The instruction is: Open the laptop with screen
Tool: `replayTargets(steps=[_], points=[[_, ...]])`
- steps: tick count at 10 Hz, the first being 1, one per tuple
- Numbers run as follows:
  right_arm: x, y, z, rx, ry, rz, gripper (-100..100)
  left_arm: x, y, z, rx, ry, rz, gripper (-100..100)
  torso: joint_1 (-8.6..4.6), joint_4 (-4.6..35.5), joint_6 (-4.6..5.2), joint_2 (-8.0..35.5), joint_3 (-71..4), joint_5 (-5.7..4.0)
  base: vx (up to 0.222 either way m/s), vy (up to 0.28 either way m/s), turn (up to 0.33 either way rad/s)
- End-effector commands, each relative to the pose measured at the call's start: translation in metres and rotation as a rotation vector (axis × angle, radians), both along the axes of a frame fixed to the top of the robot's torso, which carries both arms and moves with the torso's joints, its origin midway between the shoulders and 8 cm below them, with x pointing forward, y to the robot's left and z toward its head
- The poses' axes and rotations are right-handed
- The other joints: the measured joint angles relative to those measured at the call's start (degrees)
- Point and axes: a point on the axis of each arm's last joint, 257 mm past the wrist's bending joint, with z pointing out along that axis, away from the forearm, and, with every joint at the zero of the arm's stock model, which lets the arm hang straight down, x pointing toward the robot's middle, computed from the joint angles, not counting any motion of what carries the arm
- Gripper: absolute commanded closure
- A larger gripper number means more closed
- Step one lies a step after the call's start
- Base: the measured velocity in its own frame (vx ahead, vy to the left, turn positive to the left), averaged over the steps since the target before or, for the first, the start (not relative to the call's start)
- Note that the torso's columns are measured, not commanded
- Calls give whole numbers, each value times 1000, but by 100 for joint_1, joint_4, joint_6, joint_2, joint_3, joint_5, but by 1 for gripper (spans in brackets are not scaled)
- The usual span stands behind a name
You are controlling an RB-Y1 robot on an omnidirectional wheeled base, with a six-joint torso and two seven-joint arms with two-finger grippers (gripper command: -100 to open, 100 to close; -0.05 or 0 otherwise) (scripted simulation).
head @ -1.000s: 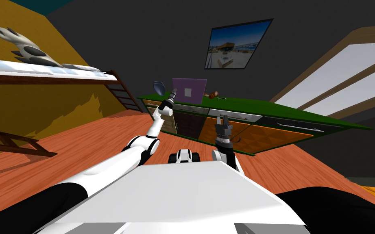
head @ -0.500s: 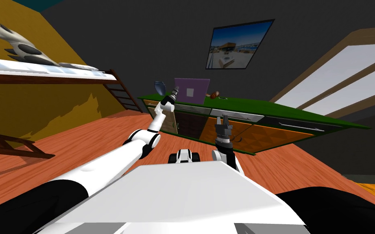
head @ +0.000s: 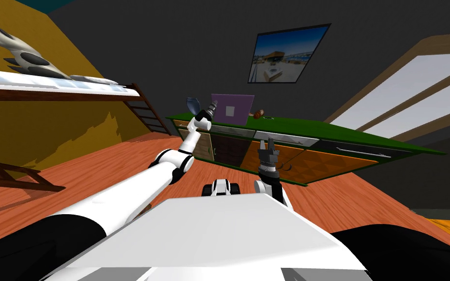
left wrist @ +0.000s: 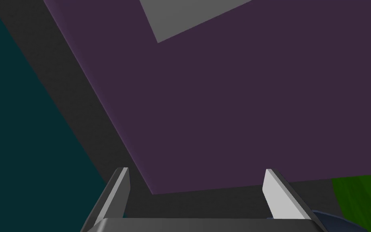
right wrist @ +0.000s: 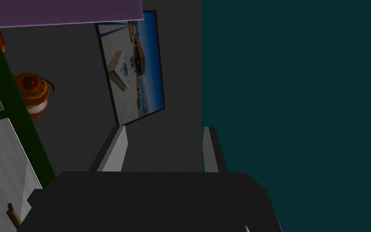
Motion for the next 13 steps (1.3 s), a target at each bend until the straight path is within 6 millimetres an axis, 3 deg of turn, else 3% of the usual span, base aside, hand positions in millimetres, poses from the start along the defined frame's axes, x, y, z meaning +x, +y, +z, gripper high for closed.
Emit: replayTargets(steps=[1, 8, 13], points=[[0, 0, 0, 0, 0, 0, 0, 7, -8, 8, 19, 10, 0, -100, 6, 1, 1, -1, -1, 0, 6, 41, -8], [0, 0, 0, 0, 0, 0, 0, 26, -31, 39, 102, 48, 20, -100, 11, 0, 0, -1, -1, 2, 8, 46, 5], [0, 0, 0, 0, 0, 0, 0, 34, -36, 57, 150, 70, 46, -100, 3, 1, -1, -3, -2, 0, 6, 37, 14]])
